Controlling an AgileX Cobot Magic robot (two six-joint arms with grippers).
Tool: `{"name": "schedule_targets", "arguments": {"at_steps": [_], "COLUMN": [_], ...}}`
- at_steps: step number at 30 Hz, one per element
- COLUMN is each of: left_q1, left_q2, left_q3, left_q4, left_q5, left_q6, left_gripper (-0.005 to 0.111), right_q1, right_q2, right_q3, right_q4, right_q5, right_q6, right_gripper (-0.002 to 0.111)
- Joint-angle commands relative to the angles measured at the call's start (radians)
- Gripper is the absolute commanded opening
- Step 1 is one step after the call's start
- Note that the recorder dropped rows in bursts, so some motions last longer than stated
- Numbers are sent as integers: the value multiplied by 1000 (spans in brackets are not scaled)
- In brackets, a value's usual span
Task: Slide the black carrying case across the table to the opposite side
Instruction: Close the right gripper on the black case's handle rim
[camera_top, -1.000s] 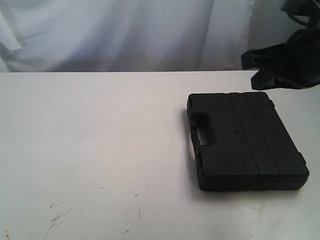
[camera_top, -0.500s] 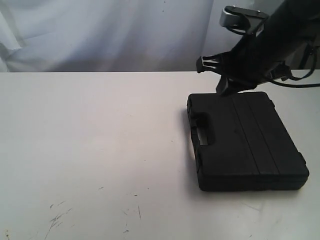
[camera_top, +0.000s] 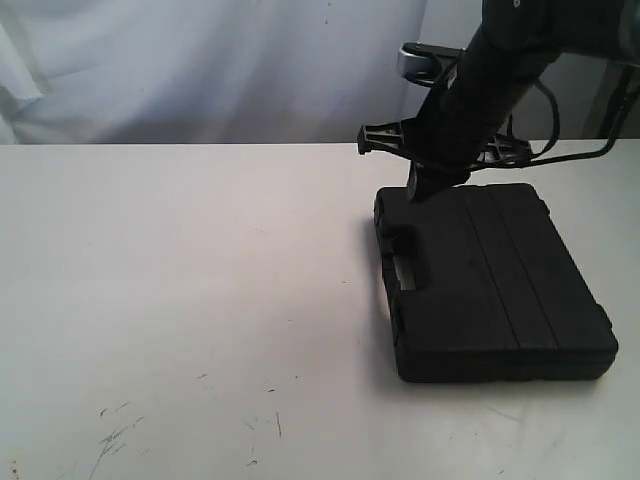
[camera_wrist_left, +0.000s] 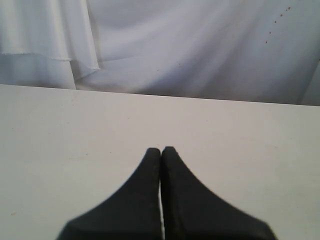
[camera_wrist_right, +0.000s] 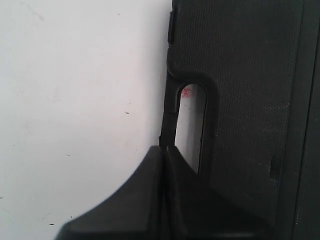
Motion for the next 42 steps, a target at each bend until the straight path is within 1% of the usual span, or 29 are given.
{"name": "schedule_targets", "arguments": {"at_steps": [1, 10, 13, 15, 17, 19, 21, 22, 26, 27, 28, 30, 35, 42], "left_q1": [0, 0, 0, 0, 0, 0, 0, 0, 0, 0, 0, 0, 0, 0], "left_q2": [-4, -4, -4, -4, -4, -4, -4, -4, -4, -4, -4, -4, -4, -4], "left_q3": [5, 5, 5, 5, 5, 5, 5, 5, 5, 5, 5, 5, 5, 5], "left_q4": [1, 1, 1, 1, 1, 1, 1, 1, 1, 1, 1, 1, 1, 1], "left_q5": [-9, -9, -9, -9, -9, -9, -9, -9, -9, -9, -9, -9, -9, -9], "left_q6": [-3, -3, -3, -3, -3, -3, -3, -3, -3, -3, -3, -3, -3, -3], "left_gripper": [0, 0, 0, 0, 0, 0, 0, 0, 0, 0, 0, 0, 0, 0], "right_q1": [9, 18, 35, 46, 55, 59, 59, 59, 63, 64, 64, 66, 70, 70], "right_q2": [39, 134, 164, 182, 201, 216, 230, 237, 238, 238, 238, 238, 239, 292], "right_q3": [-35, -134, -157, -159, -159, -159, -160, -160, -160, -160, -160, -160, -160, -160], "right_q4": [-13, -13, -15, -52, -106, -135, -136, -119, -108, -103, -88, -35, -41, -47], "right_q5": [4, 56, 70, 80, 100, 116, 126, 126, 97, 84, 77, 56, -2, -3], "right_q6": [4, 23, 34, 62, 116, 152, 161, 158, 126, 120, 120, 120, 139, 139], "right_gripper": [0, 0, 0, 0, 3, 7, 14, 23, 40, 48, 52, 53, 52, 52]}}
